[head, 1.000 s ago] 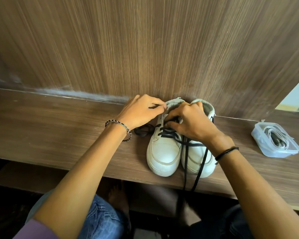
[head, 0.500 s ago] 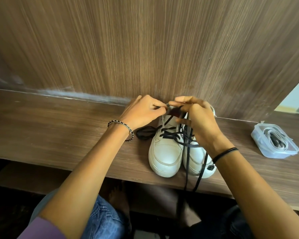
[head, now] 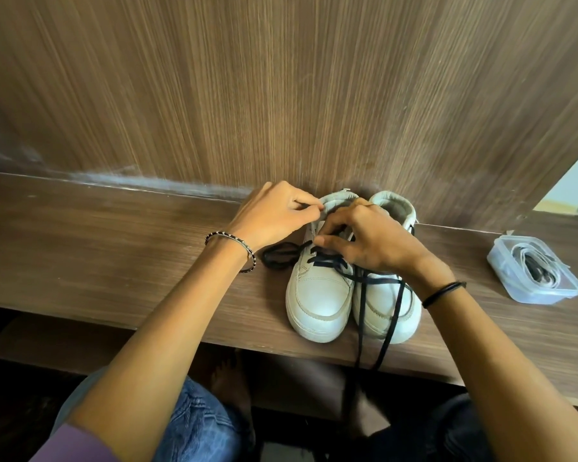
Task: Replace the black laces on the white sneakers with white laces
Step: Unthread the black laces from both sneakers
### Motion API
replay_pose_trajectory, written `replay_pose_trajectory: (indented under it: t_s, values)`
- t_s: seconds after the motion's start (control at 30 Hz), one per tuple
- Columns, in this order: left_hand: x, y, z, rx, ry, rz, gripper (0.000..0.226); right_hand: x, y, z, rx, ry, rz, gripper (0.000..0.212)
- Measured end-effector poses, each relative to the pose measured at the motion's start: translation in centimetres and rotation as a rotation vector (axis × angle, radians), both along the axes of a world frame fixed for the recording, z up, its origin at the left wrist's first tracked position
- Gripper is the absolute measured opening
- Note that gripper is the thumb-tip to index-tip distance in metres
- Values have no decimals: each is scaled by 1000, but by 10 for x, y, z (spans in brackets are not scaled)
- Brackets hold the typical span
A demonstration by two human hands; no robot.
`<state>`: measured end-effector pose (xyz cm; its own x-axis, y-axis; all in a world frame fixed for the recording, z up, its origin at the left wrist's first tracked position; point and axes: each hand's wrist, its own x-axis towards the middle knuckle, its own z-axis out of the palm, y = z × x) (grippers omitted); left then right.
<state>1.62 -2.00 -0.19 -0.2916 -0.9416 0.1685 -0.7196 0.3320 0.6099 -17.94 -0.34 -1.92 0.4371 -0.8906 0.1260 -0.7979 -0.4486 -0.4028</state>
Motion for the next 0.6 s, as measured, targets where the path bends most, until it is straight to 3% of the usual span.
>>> replay_pose_trajectory:
  t_s: [0.17,0.23,0.37,0.43,0.53,0.6]
  values:
    - [-1,3,1,-19,-8,-2,27,10,7,4,41,-333,-223,18]
    - [0,3,1,-34,-21,-8,26,16,8,7,130,-675,-346,24]
    - [1,1,0,-46,-26,-10,28,17,7,15,478,-1608,-423,29]
    - [2,0,-1,-52,-22,-5,27,12,7,15,599,-1853,-439,28]
    - [1,0,-1,-48,-27,-16,25,9,6,13,601,-1825,-391,20]
    - [0,0,-1,-43,-32,-23,24,8,9,19,449,-1506,-388,14]
